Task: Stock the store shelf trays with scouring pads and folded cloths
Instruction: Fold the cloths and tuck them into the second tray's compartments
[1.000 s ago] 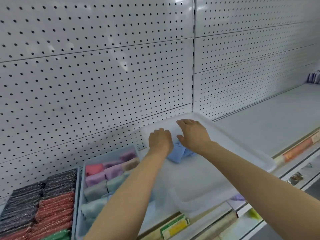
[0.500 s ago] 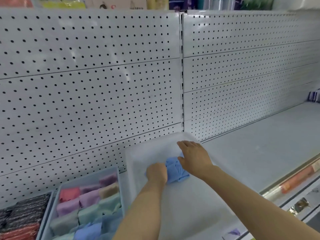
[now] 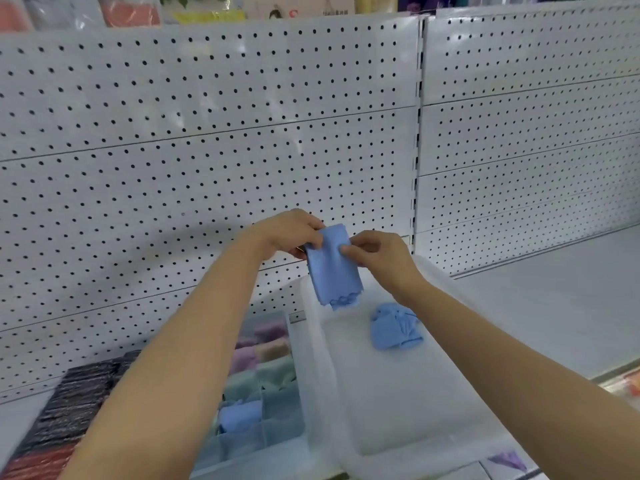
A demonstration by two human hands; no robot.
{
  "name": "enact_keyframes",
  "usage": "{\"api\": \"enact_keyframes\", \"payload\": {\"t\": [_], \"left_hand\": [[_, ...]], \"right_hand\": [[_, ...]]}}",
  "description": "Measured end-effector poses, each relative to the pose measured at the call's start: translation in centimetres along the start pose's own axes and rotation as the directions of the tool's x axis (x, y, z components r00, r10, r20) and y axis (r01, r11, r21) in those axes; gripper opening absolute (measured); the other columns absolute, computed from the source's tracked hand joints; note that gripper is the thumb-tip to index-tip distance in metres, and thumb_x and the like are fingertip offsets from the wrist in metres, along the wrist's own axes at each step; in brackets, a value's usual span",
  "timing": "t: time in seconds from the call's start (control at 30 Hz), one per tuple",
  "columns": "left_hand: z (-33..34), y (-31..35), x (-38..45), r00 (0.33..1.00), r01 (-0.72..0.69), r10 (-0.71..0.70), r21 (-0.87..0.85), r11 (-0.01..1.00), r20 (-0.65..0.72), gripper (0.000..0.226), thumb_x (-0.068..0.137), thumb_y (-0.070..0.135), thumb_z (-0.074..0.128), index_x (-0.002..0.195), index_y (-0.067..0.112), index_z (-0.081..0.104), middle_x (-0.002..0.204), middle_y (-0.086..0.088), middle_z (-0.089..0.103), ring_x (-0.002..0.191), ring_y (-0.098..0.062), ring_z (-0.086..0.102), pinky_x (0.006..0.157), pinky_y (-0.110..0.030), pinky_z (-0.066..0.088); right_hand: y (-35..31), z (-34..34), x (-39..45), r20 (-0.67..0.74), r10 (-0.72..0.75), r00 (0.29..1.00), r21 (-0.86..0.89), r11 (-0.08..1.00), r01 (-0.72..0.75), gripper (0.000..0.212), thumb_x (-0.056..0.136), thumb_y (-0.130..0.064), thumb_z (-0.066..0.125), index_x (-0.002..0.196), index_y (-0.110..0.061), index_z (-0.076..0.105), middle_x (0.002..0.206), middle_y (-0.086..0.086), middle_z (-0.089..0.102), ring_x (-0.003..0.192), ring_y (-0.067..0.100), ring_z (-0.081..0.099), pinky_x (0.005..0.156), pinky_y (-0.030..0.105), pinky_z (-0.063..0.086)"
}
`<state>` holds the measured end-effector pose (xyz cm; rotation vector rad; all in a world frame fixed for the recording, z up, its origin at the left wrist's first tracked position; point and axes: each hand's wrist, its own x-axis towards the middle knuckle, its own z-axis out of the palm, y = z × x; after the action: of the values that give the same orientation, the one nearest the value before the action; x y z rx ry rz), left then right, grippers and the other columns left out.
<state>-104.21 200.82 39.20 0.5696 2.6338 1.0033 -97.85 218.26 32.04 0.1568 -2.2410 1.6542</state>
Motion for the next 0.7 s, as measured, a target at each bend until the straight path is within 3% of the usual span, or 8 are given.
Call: {"api": "enact_keyframes", "payload": {"t": [0.13,0.3,0.37,0.43,0.5,0.6,0.7], "left_hand": [[-1.5,-1.2,-2.8,1.0,-0.013,0.013,-0.079,0.997,-0.001,0.017,0.079,-0.002,0.049,0.091,-0.006,0.06,0.08,-0.008,0.05,0.073,-0.02,0.046,0.061,-0.023,0.046],[-2.8,-3.5,-5.2,0.998,-0.037,0.022,-0.294,0.955,-0.054,0.031,0.085,-0.003,0.048,0.107,0.005,0.068,0.089,-0.006,0.064,0.079,-0.018,0.057,0.072,-0.028,0.05],[-2.7,-5.1,-5.8,0.996,-0.029,-0.01,-0.445,0.895,-0.086,0.024,0.092,0.009,0.054,0.113,0.006,0.066,0.099,-0.008,0.065,0.088,-0.022,0.059,0.083,-0.035,0.051],[-2.1,-7.0,-6.6,0.997,0.03,-0.063,-0.585,0.811,-0.036,0.037,0.091,0.034,0.065,0.12,0.01,0.062,0.109,-0.01,0.068,0.098,-0.029,0.065,0.094,-0.044,0.052],[-1.2,-8.6,-7.3,0.999,0.033,-0.049,-0.641,0.767,-0.007,0.049,0.086,0.036,0.071,0.128,0.017,0.054,0.115,-0.012,0.069,0.099,-0.032,0.068,0.09,-0.05,0.054],[0.5,-10.1,-8.2,0.983,-0.068,-0.07,-0.696,0.715,-0.168,0.059,0.086,0.005,0.069,0.133,0.032,0.044,0.096,-0.014,0.071,0.081,-0.027,0.069,0.074,-0.04,0.057],[1.3,-10.9,-8.7,0.933,-0.124,-0.14,-0.662,0.74,-0.332,0.052,0.086,-0.005,0.062,0.125,0.028,0.053,0.077,-0.011,0.067,0.061,-0.017,0.065,0.057,-0.028,0.054]], "right_hand": [[-1.6,2.4,-0.6,0.098,0.075,0.992,0.327,0.939,-0.103,0.021,0.085,-0.017,0.071,0.091,0.001,0.061,0.081,0.004,0.07,0.076,0.013,0.067,0.071,0.028,0.056],[-2.3,5.0,-1.0,0.3,0.159,0.941,0.494,0.818,-0.296,0.018,0.079,-0.002,0.072,0.084,-0.011,0.057,0.08,0.01,0.071,0.072,0.025,0.067,0.078,0.043,0.055],[-2.7,6.0,-1.2,0.274,0.188,0.943,0.515,0.8,-0.309,0.019,0.079,0.001,0.07,0.082,-0.011,0.056,0.073,0.007,0.07,0.064,0.021,0.065,0.068,0.037,0.056],[-2.9,7.0,-1.3,0.206,0.235,0.95,0.536,0.785,-0.311,0.019,0.079,0.003,0.07,0.082,-0.01,0.057,0.071,0.008,0.067,0.06,0.021,0.063,0.057,0.029,0.054],[-2.9,7.8,-1.3,0.134,0.291,0.947,0.55,0.774,-0.315,0.02,0.08,0.003,0.07,0.083,-0.01,0.054,0.071,0.011,0.063,0.058,0.021,0.061,0.051,0.026,0.052],[-2.6,8.8,-1.3,0.076,0.374,0.924,0.533,0.768,-0.355,0.027,0.08,0.0,0.071,0.093,-0.01,0.05,0.072,0.011,0.059,0.054,0.018,0.057,0.046,0.024,0.049],[-2.1,9.3,-1.9,0.243,0.341,0.908,0.493,0.763,-0.418,0.044,0.08,0.005,0.068,0.114,-0.017,0.051,0.081,0.013,0.063,0.062,0.02,0.063,0.058,0.031,0.056]]}}
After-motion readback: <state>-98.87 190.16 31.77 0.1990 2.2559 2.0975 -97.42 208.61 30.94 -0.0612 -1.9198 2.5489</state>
